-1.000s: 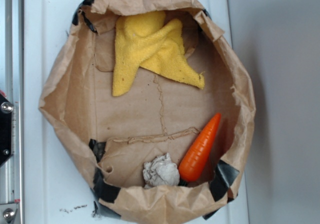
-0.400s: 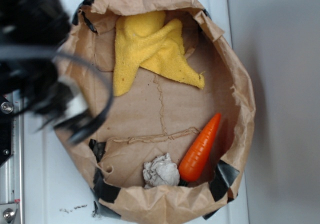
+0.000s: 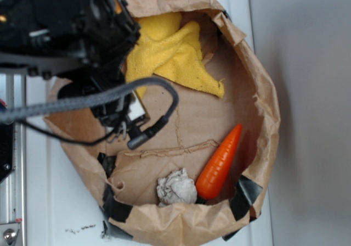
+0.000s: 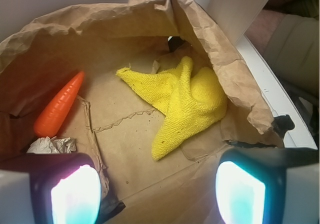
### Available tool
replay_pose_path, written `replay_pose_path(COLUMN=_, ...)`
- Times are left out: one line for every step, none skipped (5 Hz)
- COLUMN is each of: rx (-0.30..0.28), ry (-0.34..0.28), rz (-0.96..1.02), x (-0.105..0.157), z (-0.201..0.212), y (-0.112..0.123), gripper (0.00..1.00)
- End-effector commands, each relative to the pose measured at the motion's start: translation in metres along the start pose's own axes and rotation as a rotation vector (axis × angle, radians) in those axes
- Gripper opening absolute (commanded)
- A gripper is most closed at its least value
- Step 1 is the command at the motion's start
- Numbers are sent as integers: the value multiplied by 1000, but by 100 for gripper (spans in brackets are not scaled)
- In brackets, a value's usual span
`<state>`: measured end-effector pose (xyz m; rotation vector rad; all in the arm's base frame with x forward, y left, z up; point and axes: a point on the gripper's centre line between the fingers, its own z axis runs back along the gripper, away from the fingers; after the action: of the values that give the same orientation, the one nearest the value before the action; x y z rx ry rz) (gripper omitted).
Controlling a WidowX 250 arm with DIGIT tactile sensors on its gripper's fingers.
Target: Grab the yellow cloth.
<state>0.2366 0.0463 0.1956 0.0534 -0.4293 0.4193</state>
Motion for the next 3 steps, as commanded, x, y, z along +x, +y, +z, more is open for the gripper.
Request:
replay_pose_path(rx=-9, ry=-42, rz=5, x=9, z=13, y=2, gripper=100)
replay_pose_path(rx=20, ry=50, rz=75, x=38, z=-33, y=-18, gripper=100)
replay_pose_path(rx=33, ry=82, rz=91, x=58, z=-59, y=-28, gripper=100)
